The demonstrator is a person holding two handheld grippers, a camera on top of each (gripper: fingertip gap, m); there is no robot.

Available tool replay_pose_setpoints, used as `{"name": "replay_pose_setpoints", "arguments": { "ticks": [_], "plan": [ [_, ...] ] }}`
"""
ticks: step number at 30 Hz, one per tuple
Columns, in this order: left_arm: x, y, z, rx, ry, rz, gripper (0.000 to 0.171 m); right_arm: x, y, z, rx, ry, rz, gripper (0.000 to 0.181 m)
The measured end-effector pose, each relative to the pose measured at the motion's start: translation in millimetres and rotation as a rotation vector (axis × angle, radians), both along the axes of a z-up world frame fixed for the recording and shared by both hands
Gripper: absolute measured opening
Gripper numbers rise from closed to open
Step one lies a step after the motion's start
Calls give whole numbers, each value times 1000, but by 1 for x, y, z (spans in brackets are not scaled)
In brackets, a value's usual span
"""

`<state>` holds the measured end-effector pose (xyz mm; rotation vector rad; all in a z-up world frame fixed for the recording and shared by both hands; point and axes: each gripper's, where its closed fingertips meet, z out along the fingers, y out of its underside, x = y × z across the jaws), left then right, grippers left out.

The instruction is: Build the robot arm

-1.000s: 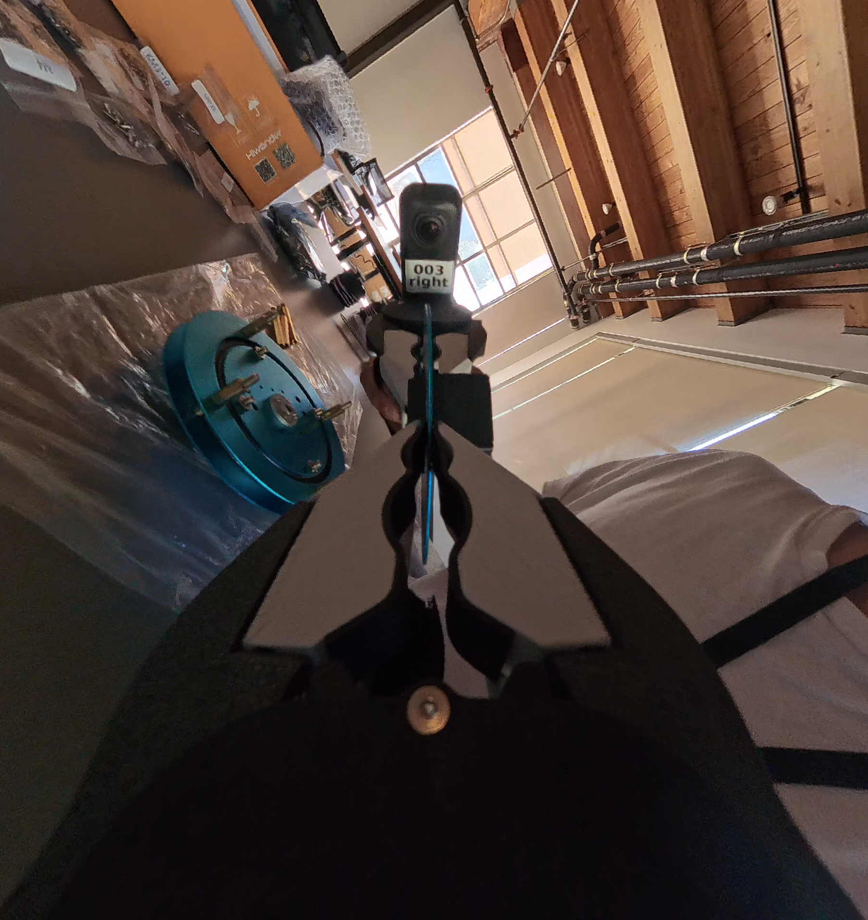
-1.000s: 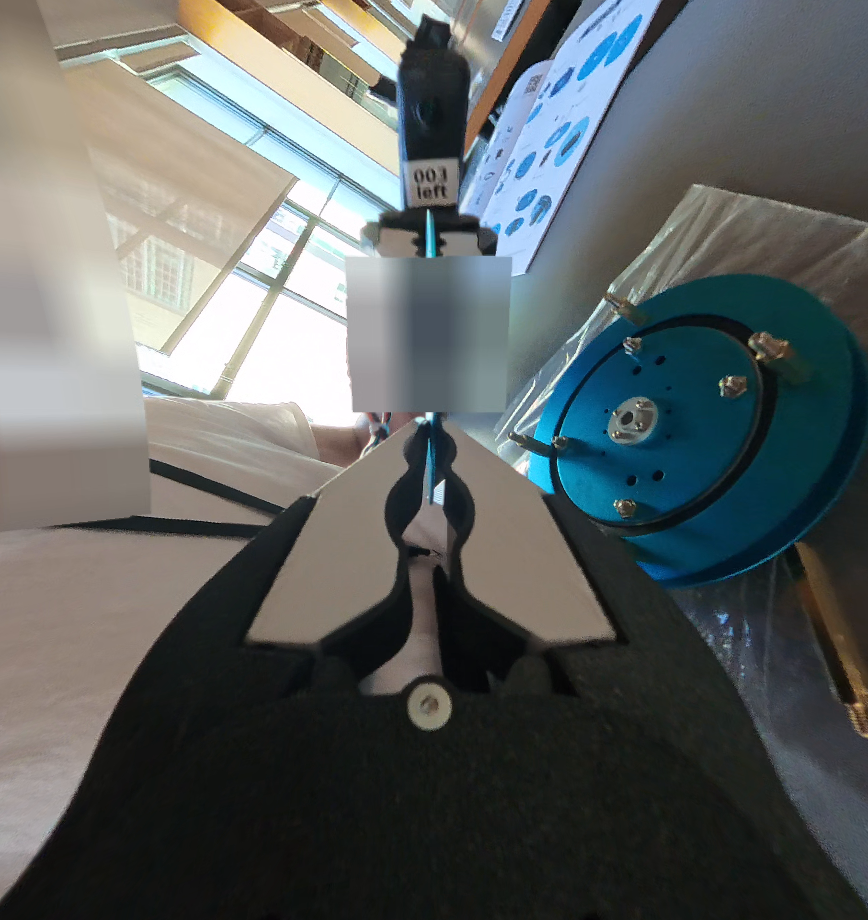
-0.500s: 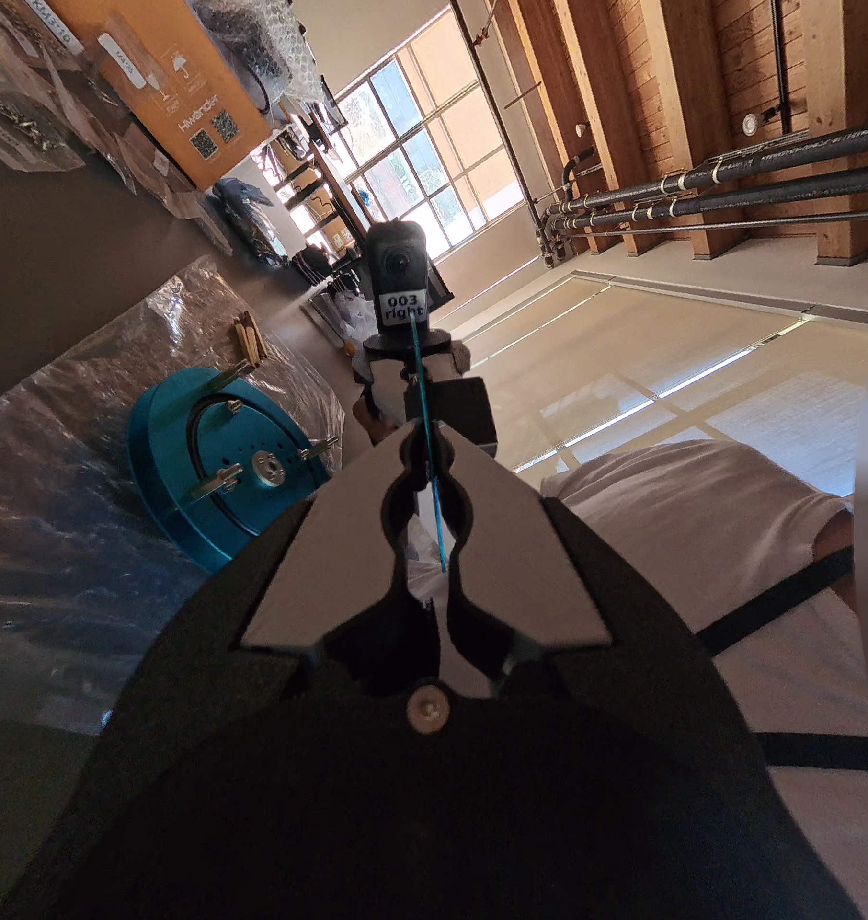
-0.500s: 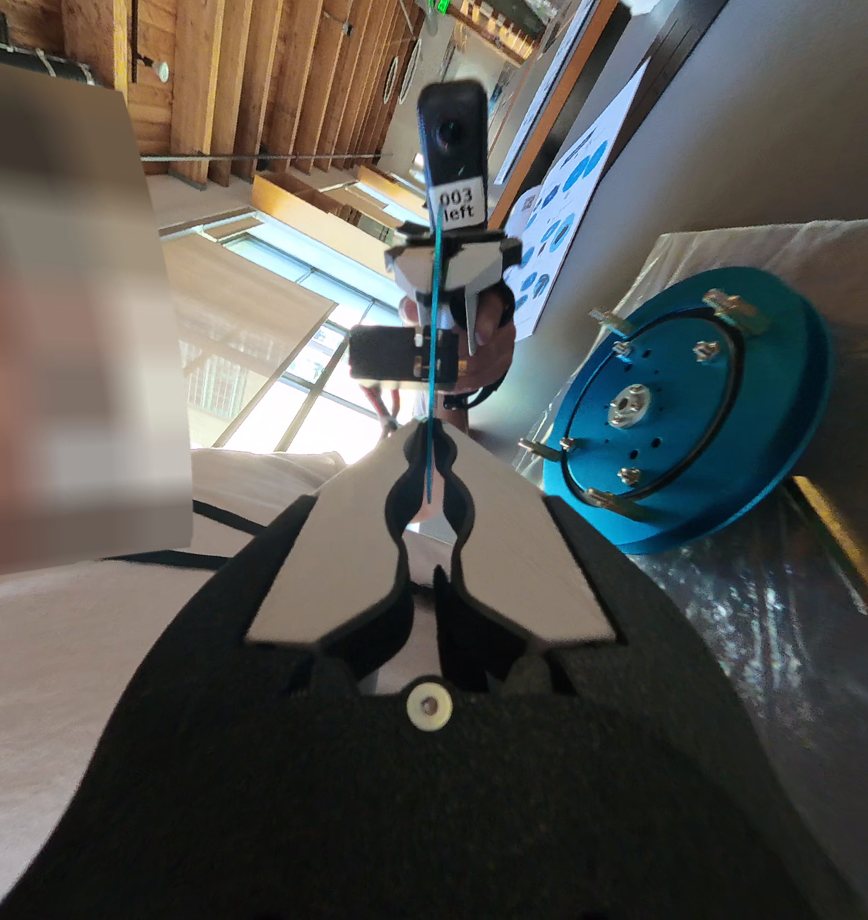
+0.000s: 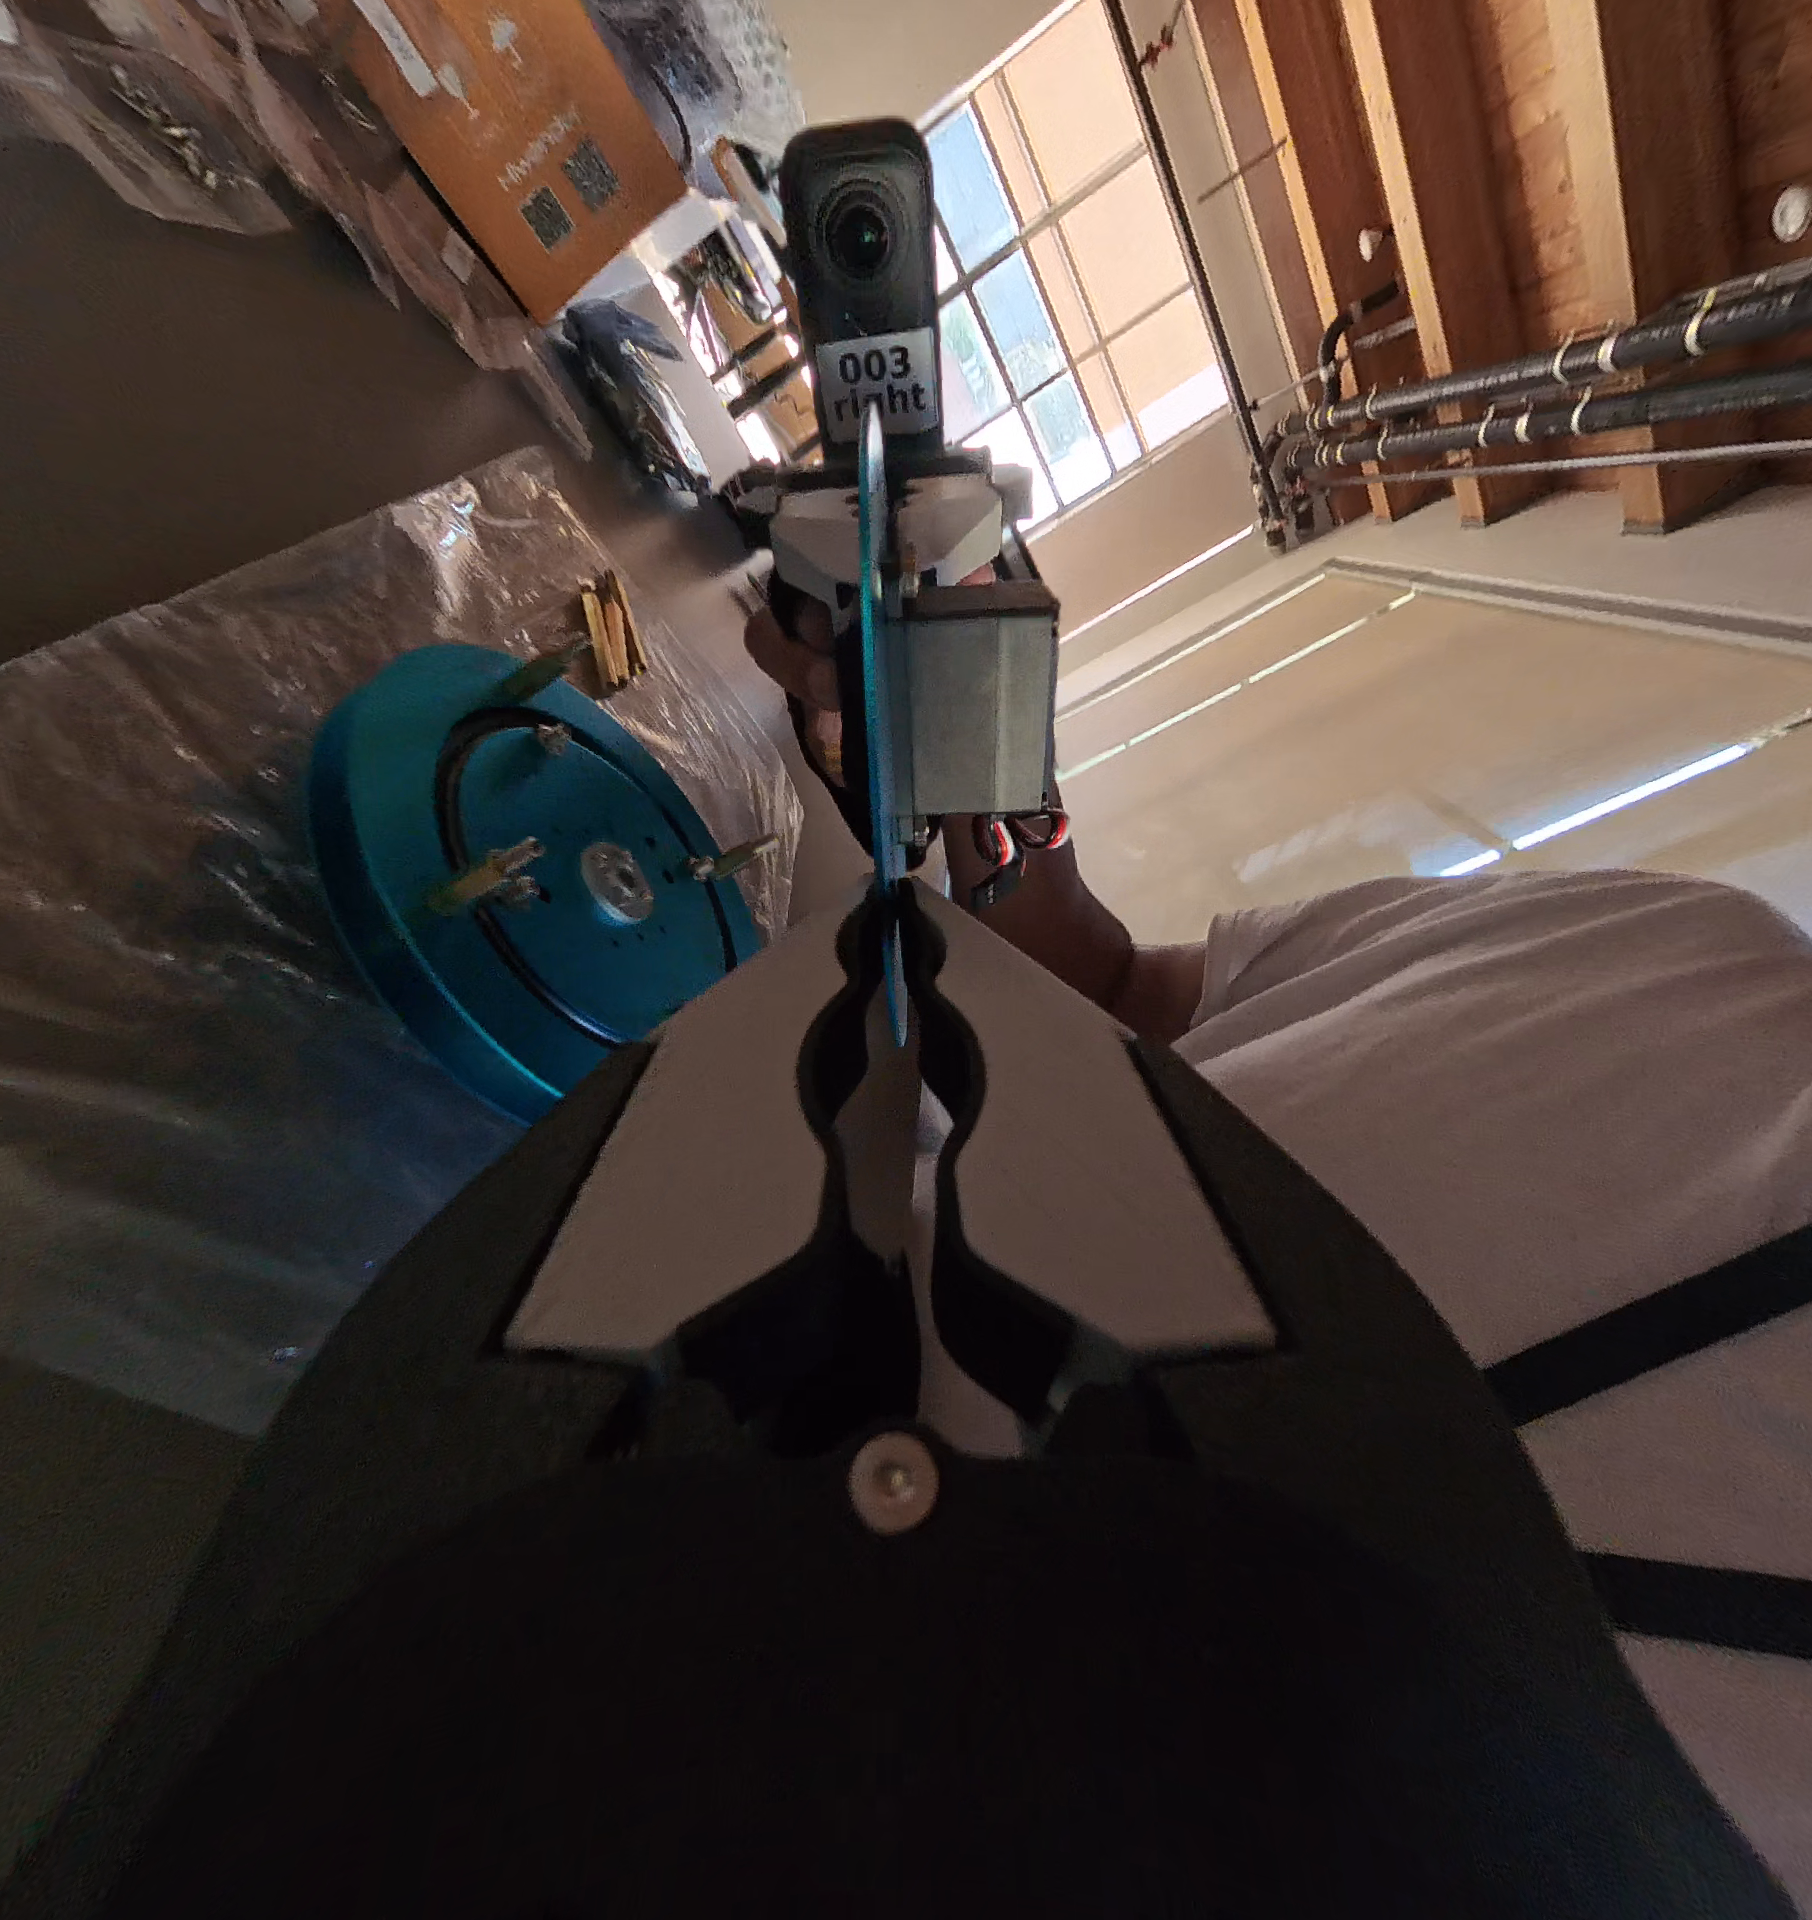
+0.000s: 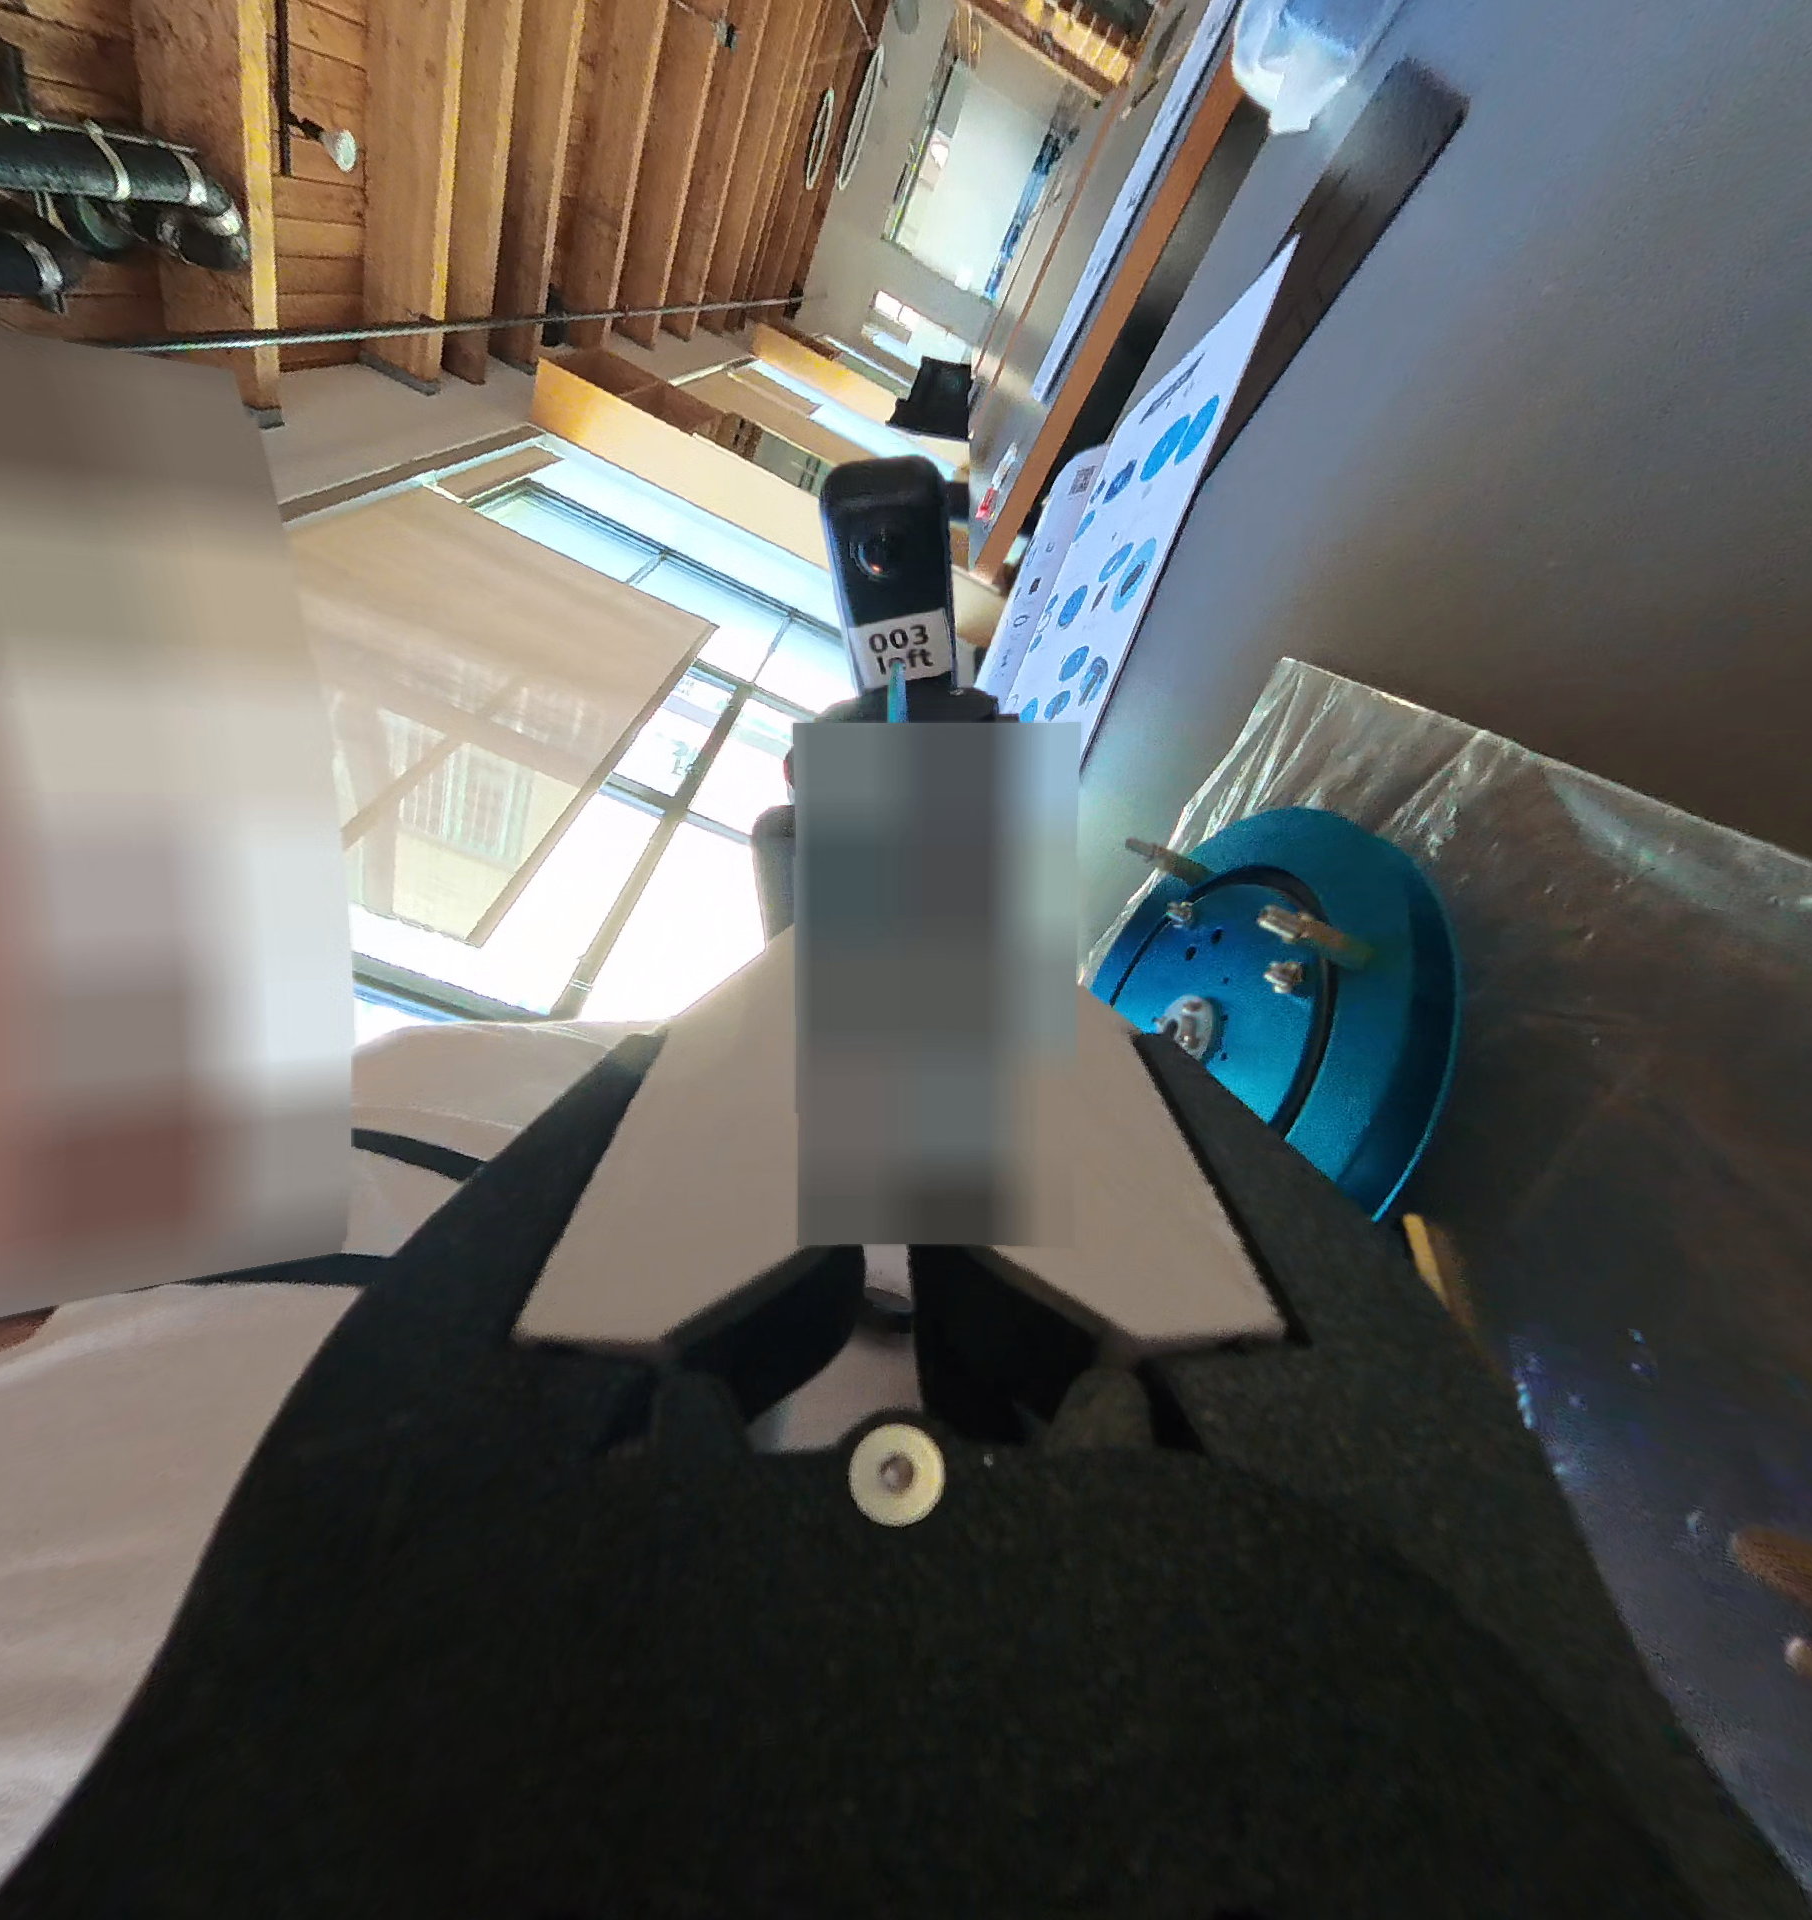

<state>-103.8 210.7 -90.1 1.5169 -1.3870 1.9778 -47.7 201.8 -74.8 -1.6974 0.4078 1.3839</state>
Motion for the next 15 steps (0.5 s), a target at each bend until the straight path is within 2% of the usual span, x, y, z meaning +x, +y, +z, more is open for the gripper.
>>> {"name": "replay_pose_setpoints", "arguments": {
  "ticks": [4, 15],
  "plan": [
    [7, 14, 0, -68, 18, 72, 0, 6, 7, -7, -30, 52, 18, 0],
    [7, 11, -2, -105, 20, 105, 0, 4, 3, -7, 10, 12, 8, 0]
  ]
}}
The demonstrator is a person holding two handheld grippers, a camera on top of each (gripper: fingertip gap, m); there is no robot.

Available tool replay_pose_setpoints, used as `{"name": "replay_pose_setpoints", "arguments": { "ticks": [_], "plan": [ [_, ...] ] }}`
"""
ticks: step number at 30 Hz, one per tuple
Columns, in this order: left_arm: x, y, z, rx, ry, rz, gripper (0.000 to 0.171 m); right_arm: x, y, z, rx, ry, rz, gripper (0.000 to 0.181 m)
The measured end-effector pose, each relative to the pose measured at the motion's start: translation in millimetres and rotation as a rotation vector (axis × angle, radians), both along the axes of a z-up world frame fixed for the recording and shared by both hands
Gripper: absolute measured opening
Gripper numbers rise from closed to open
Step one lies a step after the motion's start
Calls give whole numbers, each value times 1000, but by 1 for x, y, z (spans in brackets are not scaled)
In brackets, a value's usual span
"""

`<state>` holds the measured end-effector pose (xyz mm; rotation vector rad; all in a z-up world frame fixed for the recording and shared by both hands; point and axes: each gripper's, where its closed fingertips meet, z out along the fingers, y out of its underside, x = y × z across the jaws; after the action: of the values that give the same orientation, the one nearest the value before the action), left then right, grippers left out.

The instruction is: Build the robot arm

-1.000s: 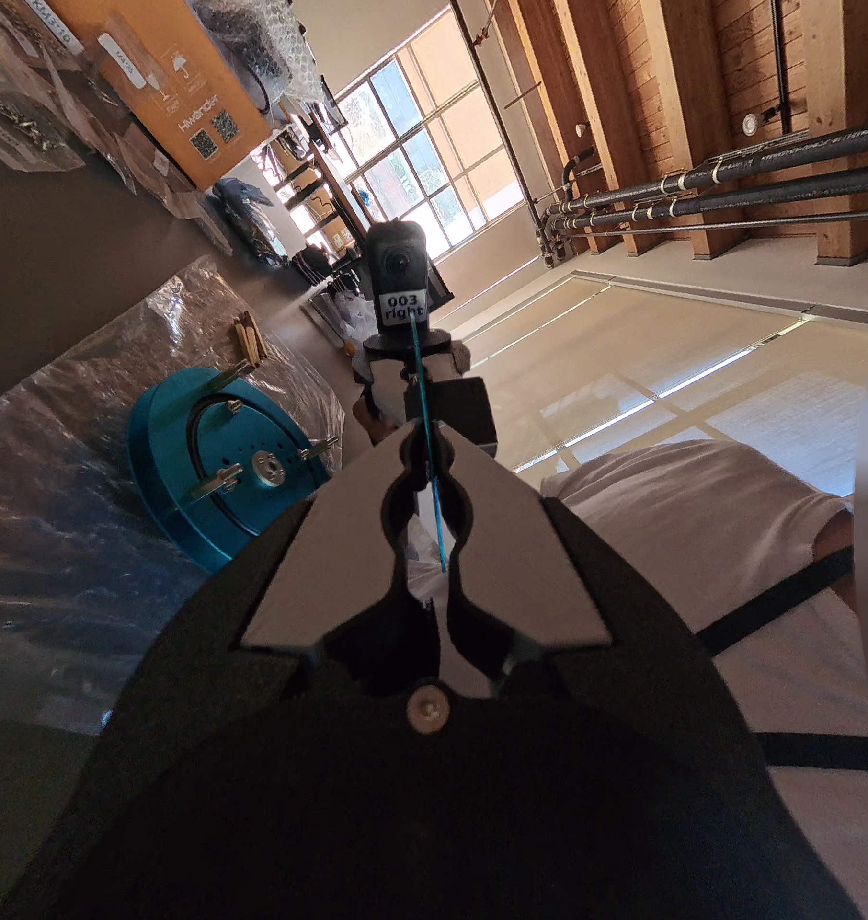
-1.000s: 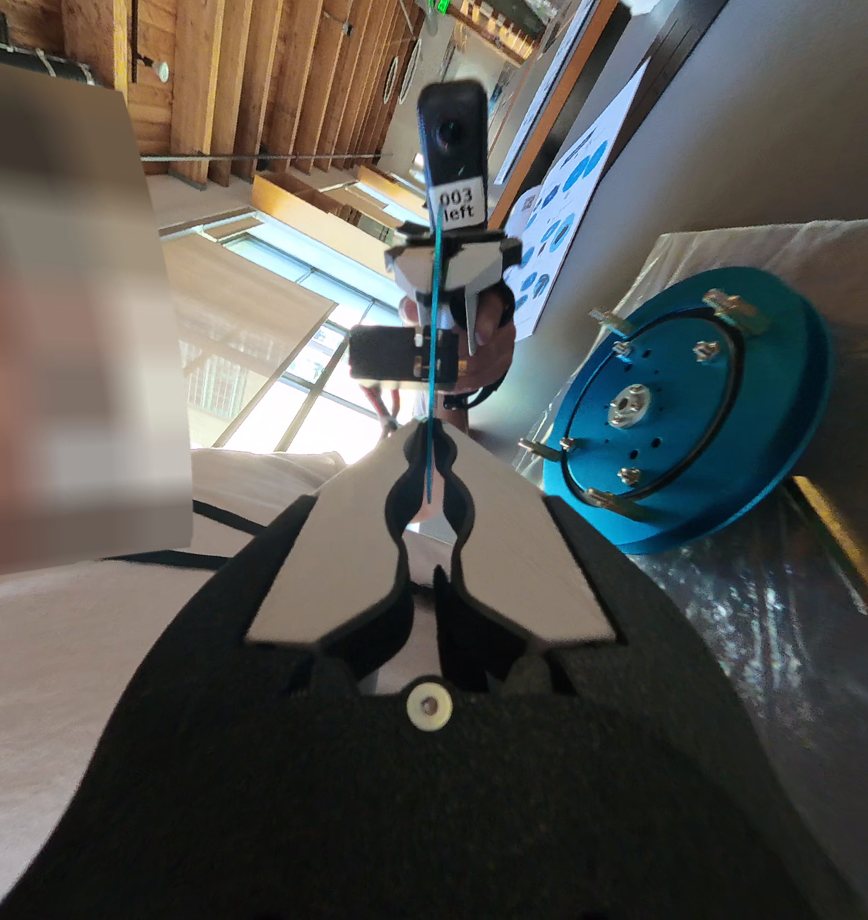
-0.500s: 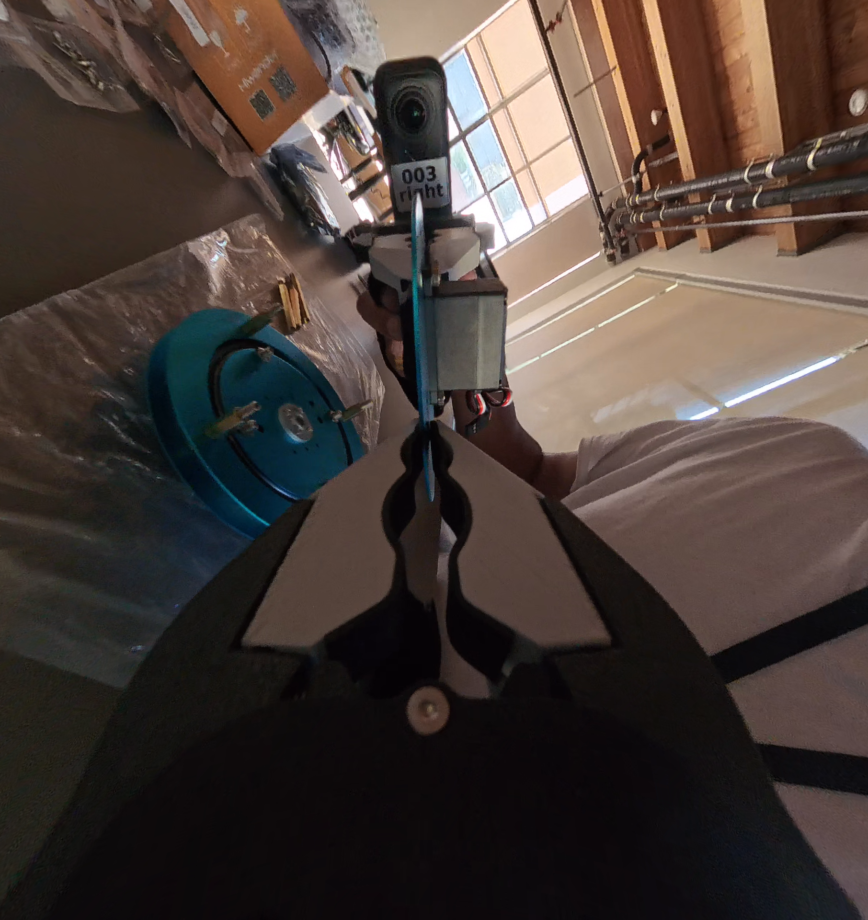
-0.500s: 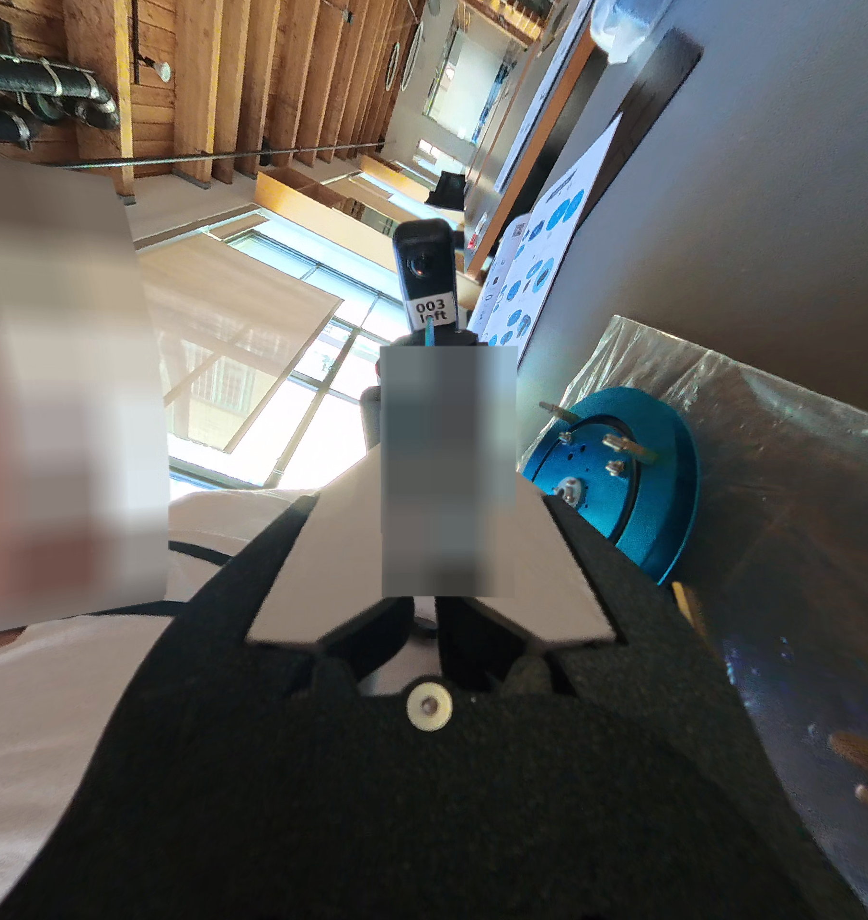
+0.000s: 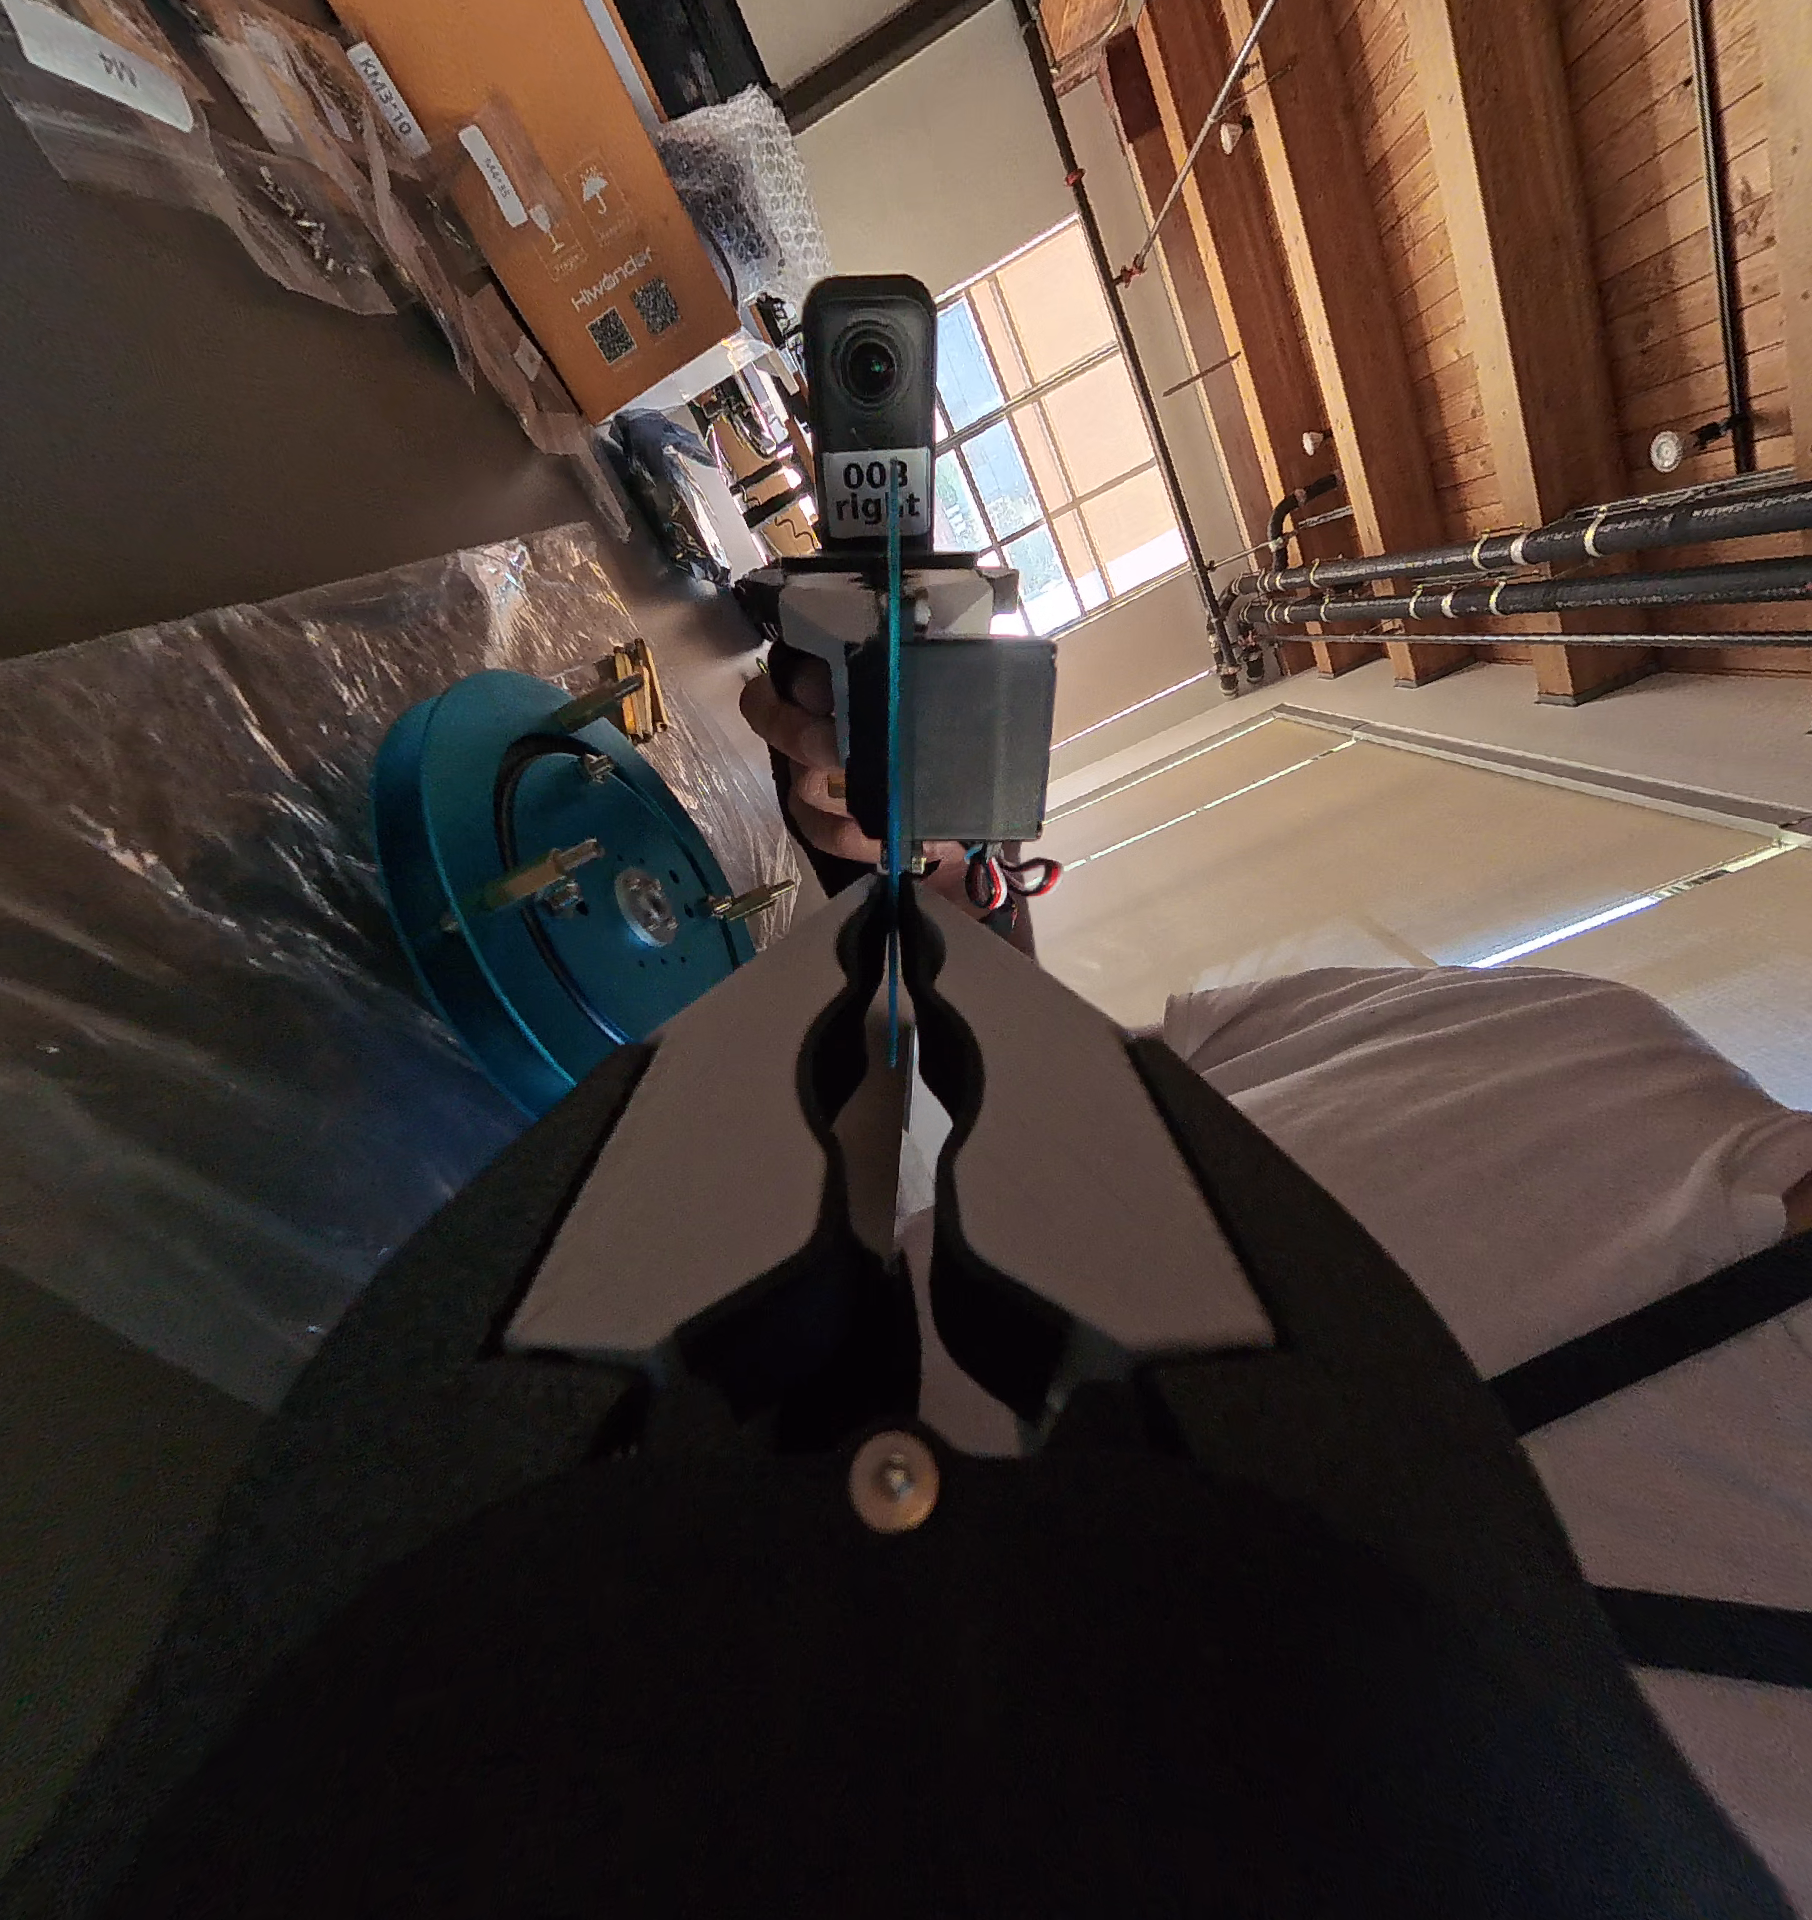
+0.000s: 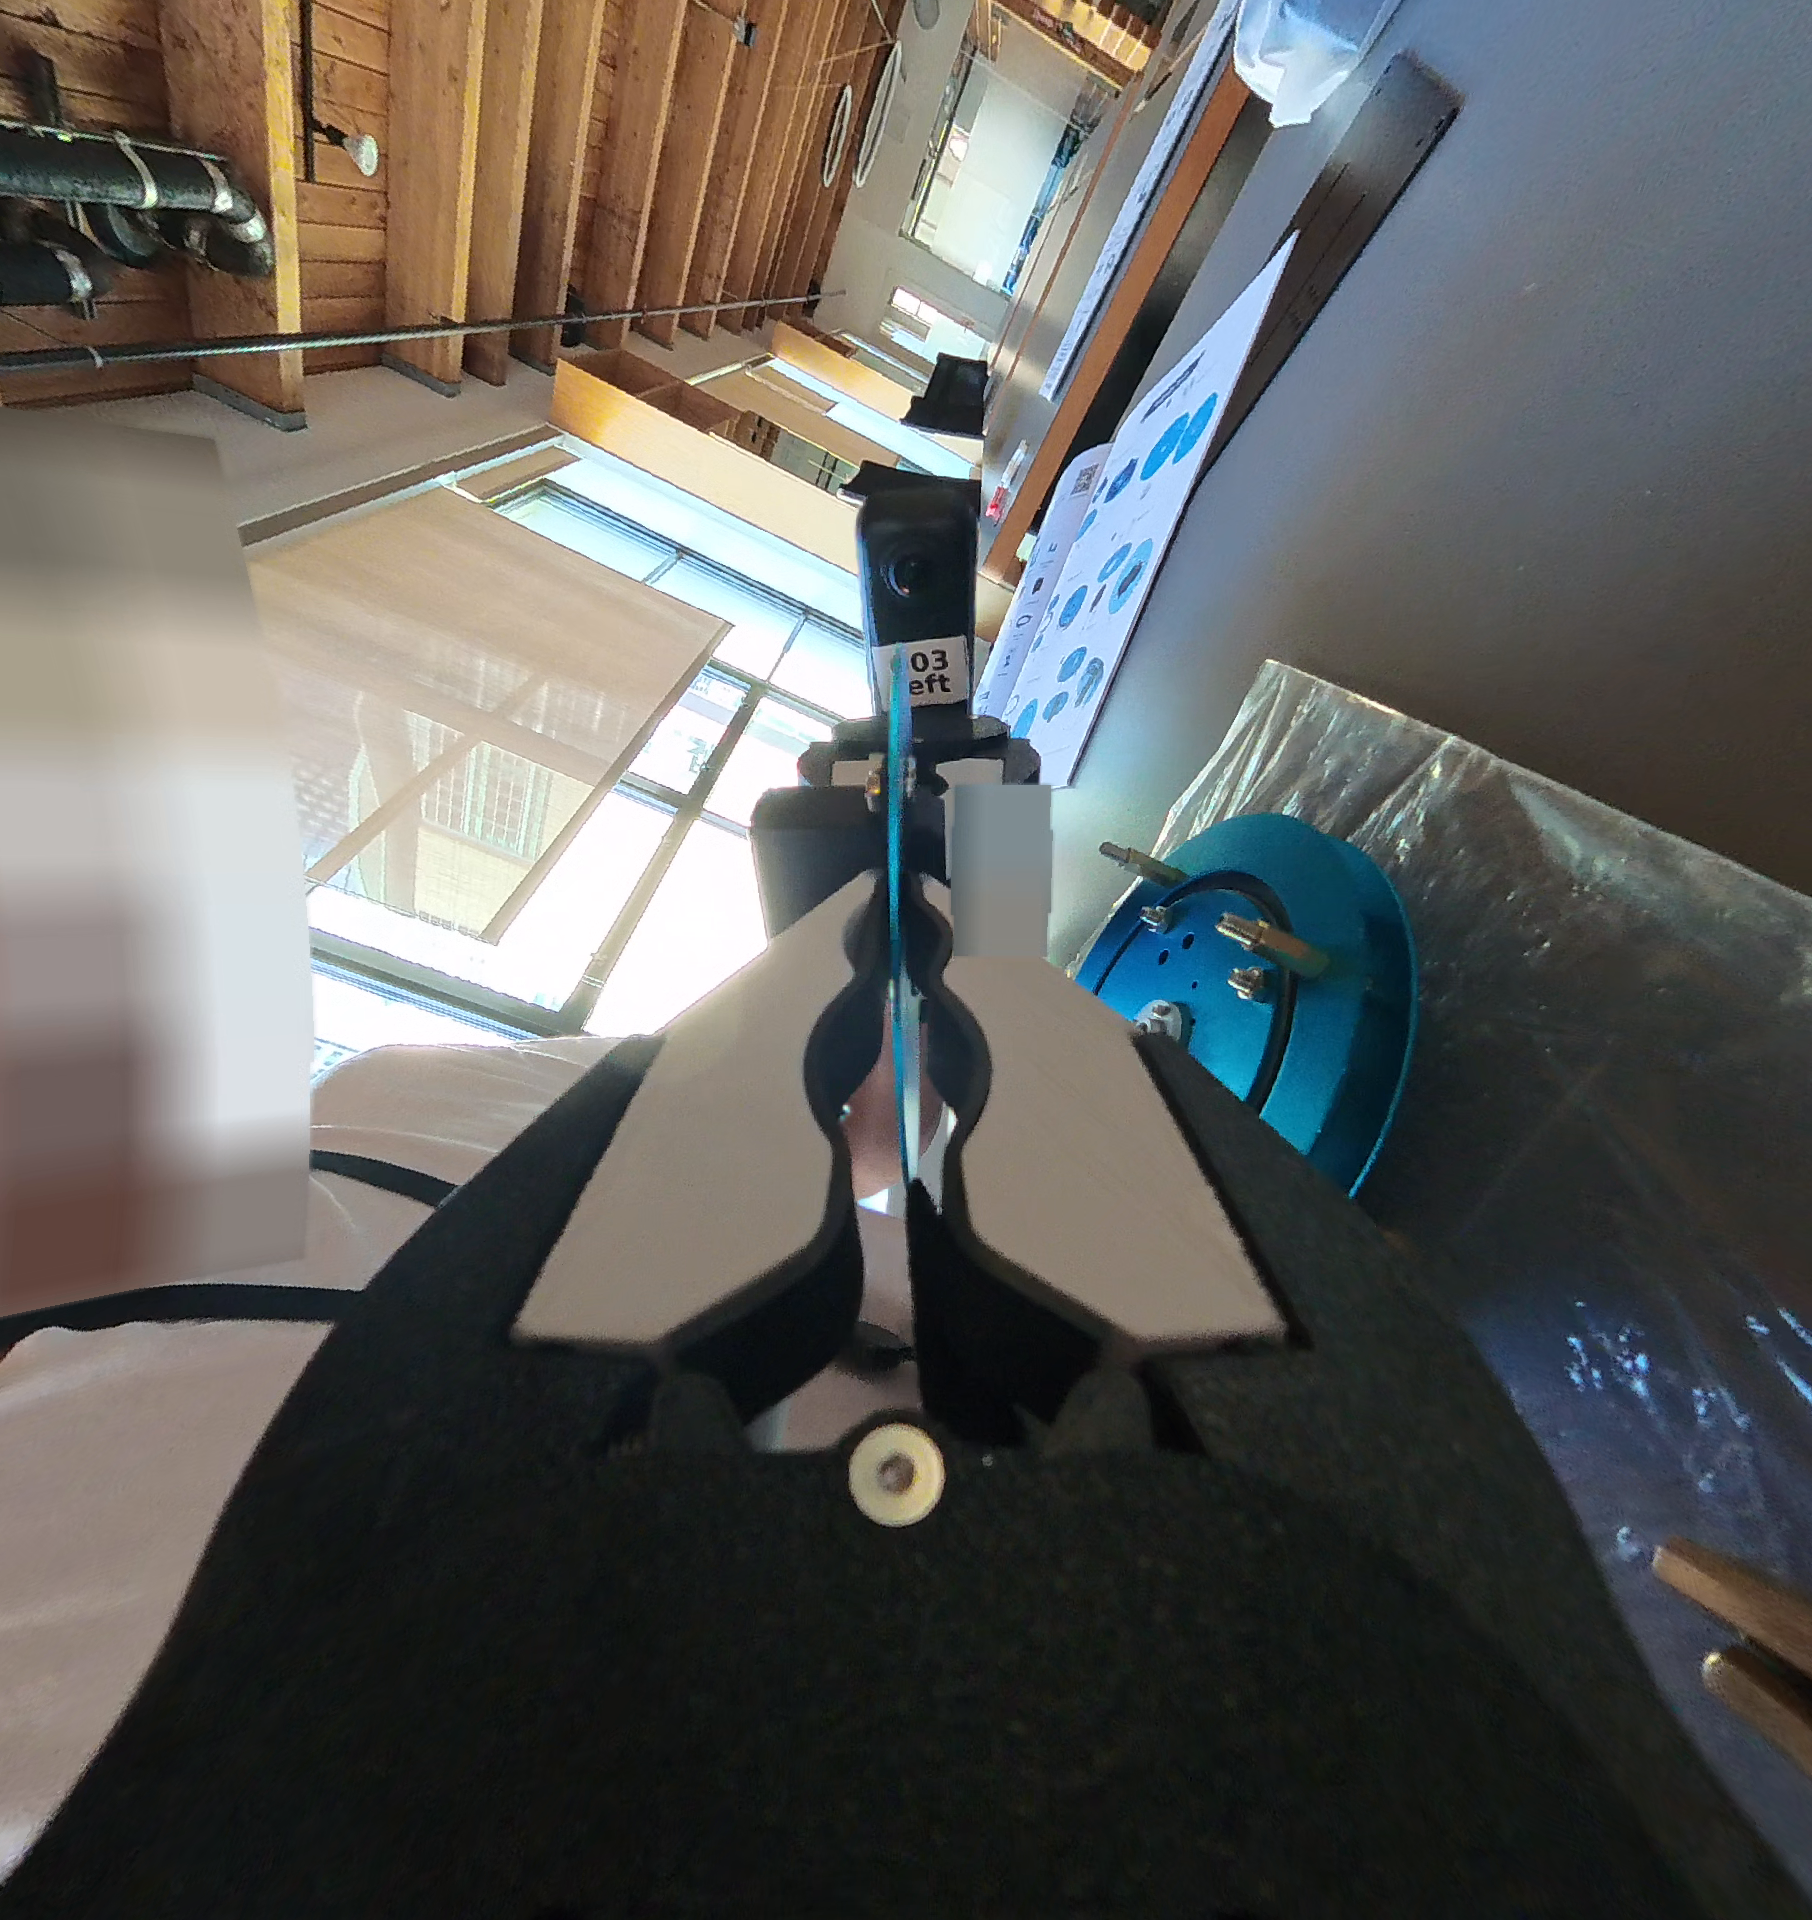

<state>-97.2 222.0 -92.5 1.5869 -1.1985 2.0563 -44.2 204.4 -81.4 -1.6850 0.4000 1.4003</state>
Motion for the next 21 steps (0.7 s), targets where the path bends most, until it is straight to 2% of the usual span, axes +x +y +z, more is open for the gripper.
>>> {"name": "replay_pose_setpoints", "arguments": {
  "ticks": [8, 21],
  "plan": [
    [3, 3, -4, 19, 3, 54, 0, -3, -8, -9, 35, -90, -5, 0],
    [7, -3, -4, 0, -9, 72, 0, 1, -15, -12, 61, -88, -13, 0]
  ]
}}
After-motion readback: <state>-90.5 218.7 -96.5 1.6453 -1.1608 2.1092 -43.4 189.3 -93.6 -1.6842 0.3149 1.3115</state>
